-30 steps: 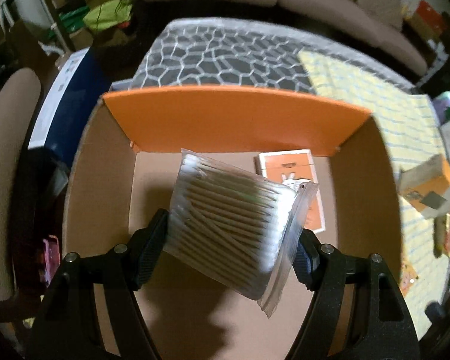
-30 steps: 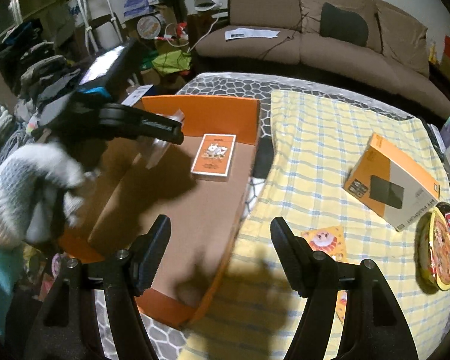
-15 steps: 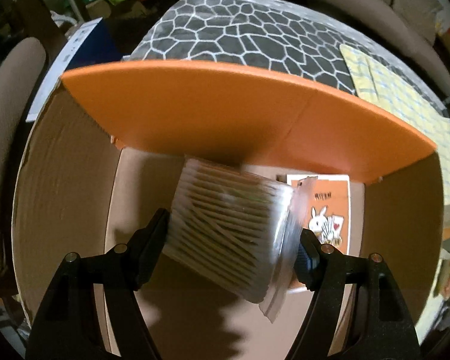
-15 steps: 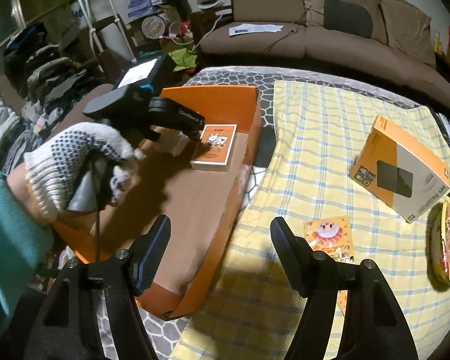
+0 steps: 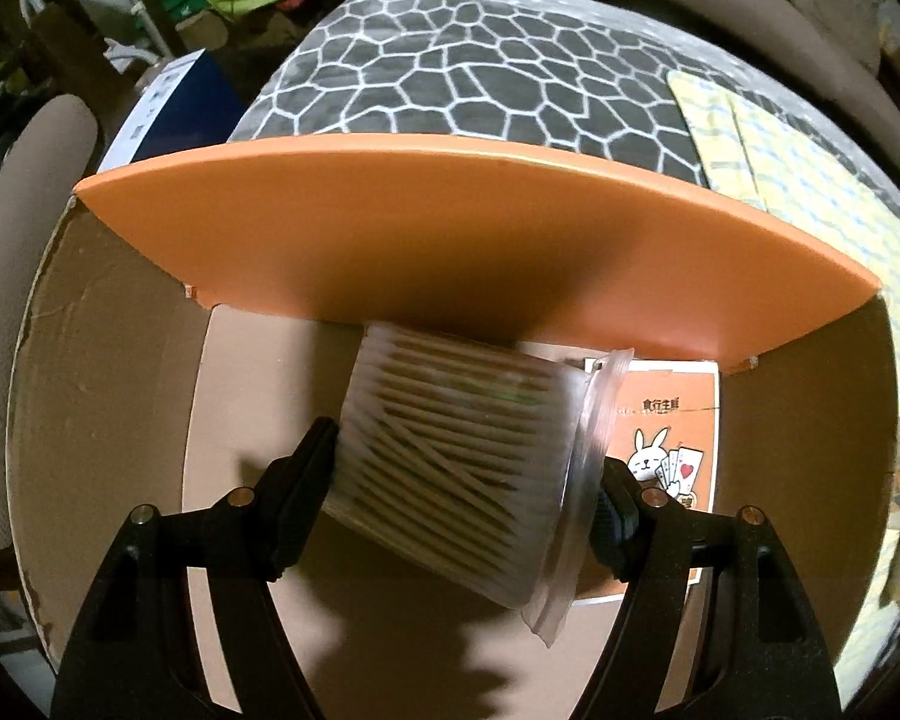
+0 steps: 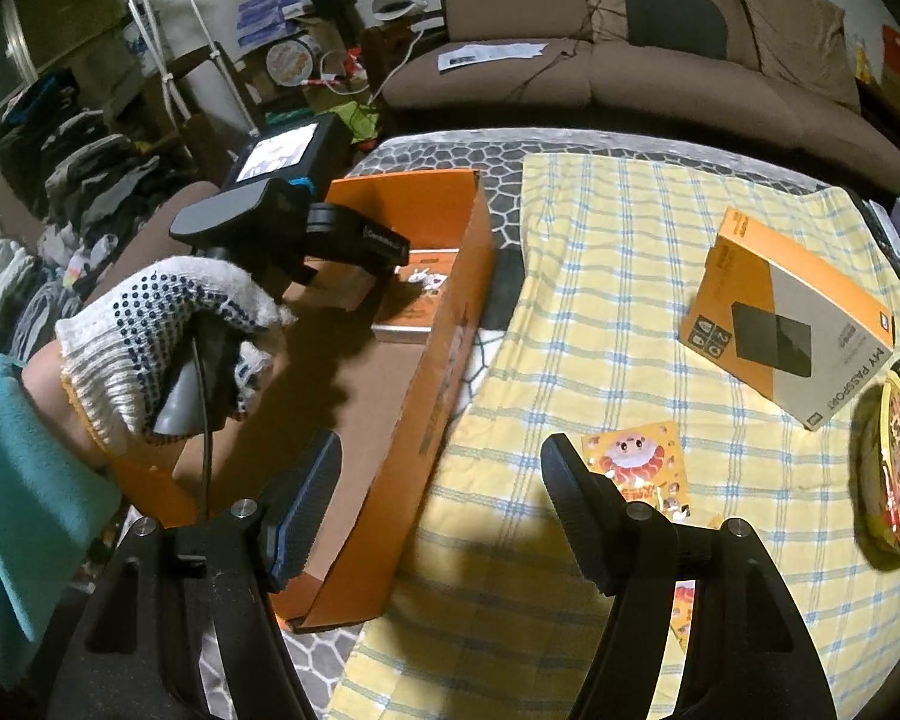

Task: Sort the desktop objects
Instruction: 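Lower the swab bag into the cardboard box beside the card box, open left gripper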

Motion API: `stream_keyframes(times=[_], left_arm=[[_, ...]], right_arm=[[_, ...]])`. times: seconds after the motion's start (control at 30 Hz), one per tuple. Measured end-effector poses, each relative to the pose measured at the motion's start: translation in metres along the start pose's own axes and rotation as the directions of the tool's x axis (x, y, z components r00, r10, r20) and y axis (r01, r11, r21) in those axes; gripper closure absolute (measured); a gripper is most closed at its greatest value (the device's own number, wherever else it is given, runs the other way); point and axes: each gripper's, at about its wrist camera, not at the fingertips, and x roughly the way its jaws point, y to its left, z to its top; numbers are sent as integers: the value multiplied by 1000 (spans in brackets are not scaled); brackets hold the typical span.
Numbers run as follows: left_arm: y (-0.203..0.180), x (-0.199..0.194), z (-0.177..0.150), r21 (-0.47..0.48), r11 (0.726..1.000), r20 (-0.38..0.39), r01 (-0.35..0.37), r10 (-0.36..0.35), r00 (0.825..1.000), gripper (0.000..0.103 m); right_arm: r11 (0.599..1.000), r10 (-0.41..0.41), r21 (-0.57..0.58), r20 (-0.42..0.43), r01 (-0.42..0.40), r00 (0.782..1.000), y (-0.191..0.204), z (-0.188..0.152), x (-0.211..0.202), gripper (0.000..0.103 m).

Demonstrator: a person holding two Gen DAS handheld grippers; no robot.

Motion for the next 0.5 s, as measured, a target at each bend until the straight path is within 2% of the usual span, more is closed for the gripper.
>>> stream_keyframes(times=[0.23,0.27,0.37,0.5], left_arm=[[-8,-1,-1,-5,1000,4,2,-2,1000,32],[-8,0,-2,1,1000,2,1,-1,1000,29],[-5,0,-2,22,999,-12,40,-40,999,26],[8,-3,-5,10,995,-20,104,-103,994,15]], right_arm=[[1000,-2,-2,-4,2,1000,1,-1,1,32],[1000,-3,-2,-6,3,1000,0,-1,1,32],[1000,-6,-1,-8,6,1000,0,-2,2,32],[1000,-5,-5,-6,5,1000,2,-2,2,32]])
